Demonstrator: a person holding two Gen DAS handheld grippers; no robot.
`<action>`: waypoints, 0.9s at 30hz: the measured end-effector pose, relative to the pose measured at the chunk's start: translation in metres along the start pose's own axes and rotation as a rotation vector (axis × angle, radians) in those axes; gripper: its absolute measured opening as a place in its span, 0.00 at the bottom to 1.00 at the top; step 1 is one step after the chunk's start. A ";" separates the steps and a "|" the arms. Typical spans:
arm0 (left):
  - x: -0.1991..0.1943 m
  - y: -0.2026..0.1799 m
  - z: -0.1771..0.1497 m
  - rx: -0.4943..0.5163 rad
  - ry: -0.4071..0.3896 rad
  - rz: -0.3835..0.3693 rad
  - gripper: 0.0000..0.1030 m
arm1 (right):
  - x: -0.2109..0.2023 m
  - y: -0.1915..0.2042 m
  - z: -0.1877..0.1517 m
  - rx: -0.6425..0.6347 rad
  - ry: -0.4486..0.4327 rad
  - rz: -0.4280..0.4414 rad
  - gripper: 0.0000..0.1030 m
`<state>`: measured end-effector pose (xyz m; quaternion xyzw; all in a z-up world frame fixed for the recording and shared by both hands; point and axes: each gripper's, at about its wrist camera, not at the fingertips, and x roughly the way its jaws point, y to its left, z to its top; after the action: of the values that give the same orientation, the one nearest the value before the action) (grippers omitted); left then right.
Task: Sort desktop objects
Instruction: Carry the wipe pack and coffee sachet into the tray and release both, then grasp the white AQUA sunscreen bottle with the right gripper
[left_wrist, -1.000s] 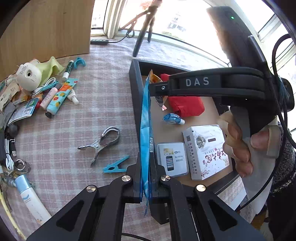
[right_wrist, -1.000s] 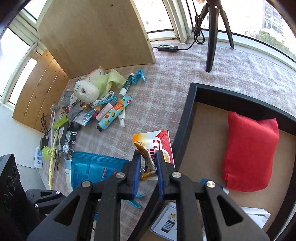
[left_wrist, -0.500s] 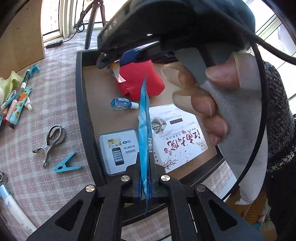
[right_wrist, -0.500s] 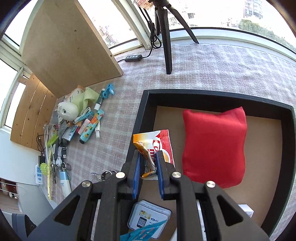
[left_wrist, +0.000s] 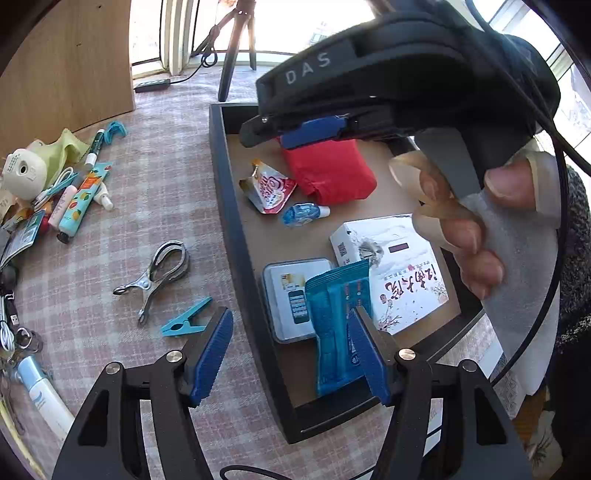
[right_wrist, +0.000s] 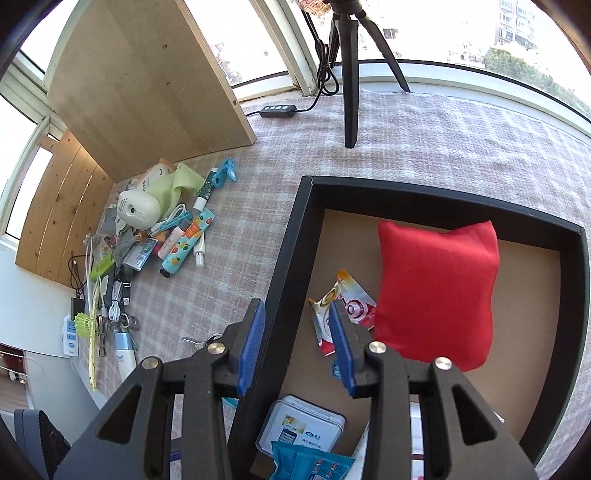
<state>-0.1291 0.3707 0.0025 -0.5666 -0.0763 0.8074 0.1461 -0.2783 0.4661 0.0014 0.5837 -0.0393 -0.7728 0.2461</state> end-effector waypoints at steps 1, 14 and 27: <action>-0.002 0.008 -0.002 -0.017 -0.006 0.010 0.60 | 0.001 0.004 -0.001 -0.006 0.004 0.001 0.34; -0.038 0.139 -0.058 -0.300 -0.081 0.202 0.60 | 0.021 0.082 -0.035 -0.128 0.065 0.066 0.34; -0.055 0.204 -0.121 -0.433 -0.069 0.286 0.60 | 0.079 0.187 -0.098 -0.264 0.170 0.146 0.34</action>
<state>-0.0287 0.1552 -0.0494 -0.5618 -0.1714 0.8035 -0.0968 -0.1412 0.2909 -0.0346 0.6052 0.0412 -0.6992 0.3783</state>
